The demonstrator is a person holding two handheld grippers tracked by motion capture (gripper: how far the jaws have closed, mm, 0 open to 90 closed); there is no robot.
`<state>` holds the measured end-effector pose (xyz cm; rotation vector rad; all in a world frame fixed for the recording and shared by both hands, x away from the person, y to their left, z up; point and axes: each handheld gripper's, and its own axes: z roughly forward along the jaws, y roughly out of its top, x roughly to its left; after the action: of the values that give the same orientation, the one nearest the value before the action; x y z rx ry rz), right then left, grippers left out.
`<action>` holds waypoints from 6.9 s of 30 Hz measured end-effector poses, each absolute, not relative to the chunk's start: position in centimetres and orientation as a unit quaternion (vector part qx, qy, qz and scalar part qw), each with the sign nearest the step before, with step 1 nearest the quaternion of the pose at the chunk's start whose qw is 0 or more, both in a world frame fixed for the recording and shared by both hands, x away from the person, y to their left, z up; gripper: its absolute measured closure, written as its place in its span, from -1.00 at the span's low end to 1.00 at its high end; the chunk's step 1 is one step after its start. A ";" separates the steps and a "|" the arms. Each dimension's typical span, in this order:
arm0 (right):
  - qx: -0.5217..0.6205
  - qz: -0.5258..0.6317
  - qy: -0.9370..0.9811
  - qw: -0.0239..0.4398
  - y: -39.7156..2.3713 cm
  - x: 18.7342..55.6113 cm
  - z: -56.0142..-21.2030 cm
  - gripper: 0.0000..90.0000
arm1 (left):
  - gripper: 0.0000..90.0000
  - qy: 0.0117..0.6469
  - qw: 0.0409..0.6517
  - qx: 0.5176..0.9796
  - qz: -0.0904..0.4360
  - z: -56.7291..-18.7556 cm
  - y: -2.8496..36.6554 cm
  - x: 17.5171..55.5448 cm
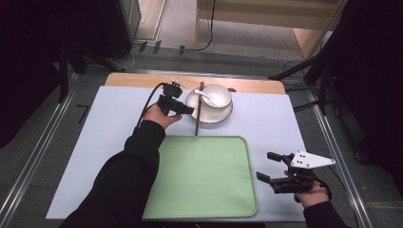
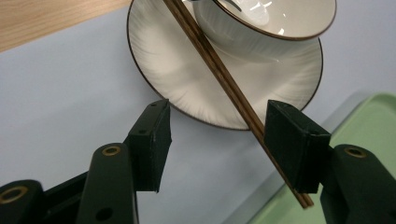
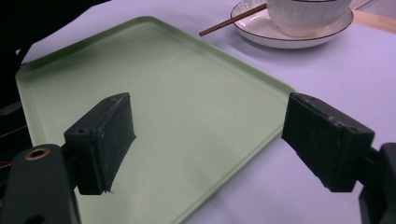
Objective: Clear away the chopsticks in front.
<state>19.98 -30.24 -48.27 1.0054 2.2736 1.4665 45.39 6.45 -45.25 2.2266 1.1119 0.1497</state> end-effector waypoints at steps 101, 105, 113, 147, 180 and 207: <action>0.329 0.504 0.789 0.118 -29.3 21.1 -48.2 -0.62 | 0.92 0.539 0.336 0.772 0.034 -46.3 17.3 30.6; 0.327 0.505 0.790 0.116 -29.1 21.3 -48.2 -0.62 | 0.92 0.542 0.325 0.775 0.029 -46.9 17.4 29.0; 0.322 0.507 0.791 0.115 -29.0 21.4 -48.2 -0.62 | 0.91 0.563 0.314 0.765 0.021 -47.4 18.7 26.7; 0.323 0.505 0.791 0.119 -29.1 21.1 -48.1 -0.62 | 0.53 0.566 0.290 0.772 -0.004 -49.7 18.6 25.4; 0.336 0.506 0.785 0.124 -29.7 20.6 -48.2 -0.62 | -0.21 0.419 0.353 0.836 0.022 -45.3 9.1 39.4; 0.343 0.513 0.777 0.127 -30.7 20.1 -48.3 -0.62 | 0.23 0.454 0.297 0.839 0.043 -48.6 2.4 47.8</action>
<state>20.10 -30.72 -48.29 0.9976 2.2606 1.4930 47.85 2.44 -48.60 2.2306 1.2056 0.1155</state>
